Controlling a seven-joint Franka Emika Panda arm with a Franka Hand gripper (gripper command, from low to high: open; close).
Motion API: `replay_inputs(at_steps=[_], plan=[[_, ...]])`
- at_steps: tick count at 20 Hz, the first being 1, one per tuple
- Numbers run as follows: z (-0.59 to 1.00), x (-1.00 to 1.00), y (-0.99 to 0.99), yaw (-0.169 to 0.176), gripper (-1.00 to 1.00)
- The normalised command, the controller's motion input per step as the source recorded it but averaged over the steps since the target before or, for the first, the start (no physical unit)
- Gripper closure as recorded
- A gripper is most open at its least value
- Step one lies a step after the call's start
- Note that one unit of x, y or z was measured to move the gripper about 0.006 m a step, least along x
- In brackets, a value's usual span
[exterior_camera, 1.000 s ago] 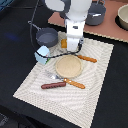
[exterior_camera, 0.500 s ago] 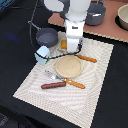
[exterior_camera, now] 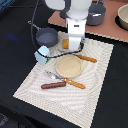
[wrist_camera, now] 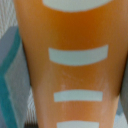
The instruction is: Interact with the objects in diverse but meaningful ways.
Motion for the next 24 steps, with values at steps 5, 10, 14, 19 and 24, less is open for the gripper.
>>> replay_inputs(at_steps=[5, 10, 14, 19, 24], plan=[[0.69, 0.00, -0.90, 0.000, 1.00], [0.47, 0.00, -0.92, 0.000, 1.00], [0.11, -0.04, -0.93, 0.000, 1.00], [0.00, -0.17, -0.89, 0.000, 1.00], [-0.02, -0.33, -0.82, 0.000, 1.00]])
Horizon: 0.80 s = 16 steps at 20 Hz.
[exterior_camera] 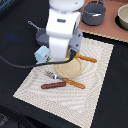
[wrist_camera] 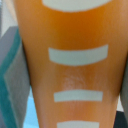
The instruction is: Interact with the objects in diverse but meaningful ways.
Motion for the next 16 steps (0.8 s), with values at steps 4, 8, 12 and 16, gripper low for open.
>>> replay_inputs(at_steps=[4, 8, 12, 16], plan=[[-0.08, -0.38, -0.79, 0.000, 1.00], [-0.12, -0.41, -0.71, -0.021, 1.00], [-0.19, -0.41, -0.56, -0.080, 1.00], [-0.21, -0.41, -0.49, -0.091, 1.00]])
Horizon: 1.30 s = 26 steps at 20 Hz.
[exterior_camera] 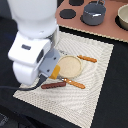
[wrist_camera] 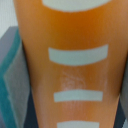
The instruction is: Interact with the objects in diverse but meaningful ways.
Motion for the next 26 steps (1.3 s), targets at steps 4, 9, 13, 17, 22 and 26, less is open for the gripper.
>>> replay_inputs(at_steps=[4, 9, 13, 17, 22, 26], plan=[[-0.33, -0.45, -0.45, -0.093, 1.00], [-0.40, -0.47, -0.22, -0.066, 1.00], [-0.39, -0.40, 0.01, 0.000, 1.00], [-0.38, -0.46, 0.08, 0.000, 1.00], [-0.24, -0.46, 0.30, 0.000, 1.00], [-0.14, -0.44, 0.44, 0.000, 1.00]])
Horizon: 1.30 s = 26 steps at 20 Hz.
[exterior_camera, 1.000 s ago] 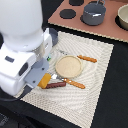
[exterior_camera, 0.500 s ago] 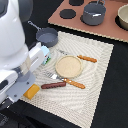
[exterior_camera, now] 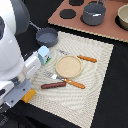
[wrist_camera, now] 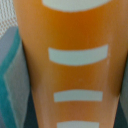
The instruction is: Interact with the objects in diverse but meaningful ways.
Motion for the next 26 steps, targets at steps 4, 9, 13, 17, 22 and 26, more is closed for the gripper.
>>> replay_inputs(at_steps=[4, 9, 13, 17, 22, 26], plan=[[-0.13, -0.45, 0.46, 0.000, 1.00], [-0.19, -0.45, 0.38, 0.000, 1.00], [-0.19, -0.35, 0.30, 0.007, 1.00], [-0.20, -0.33, 0.23, 0.009, -1.00], [0.26, -0.22, 0.16, 0.003, -1.00], [0.81, -0.06, 0.16, 0.000, -1.00]])
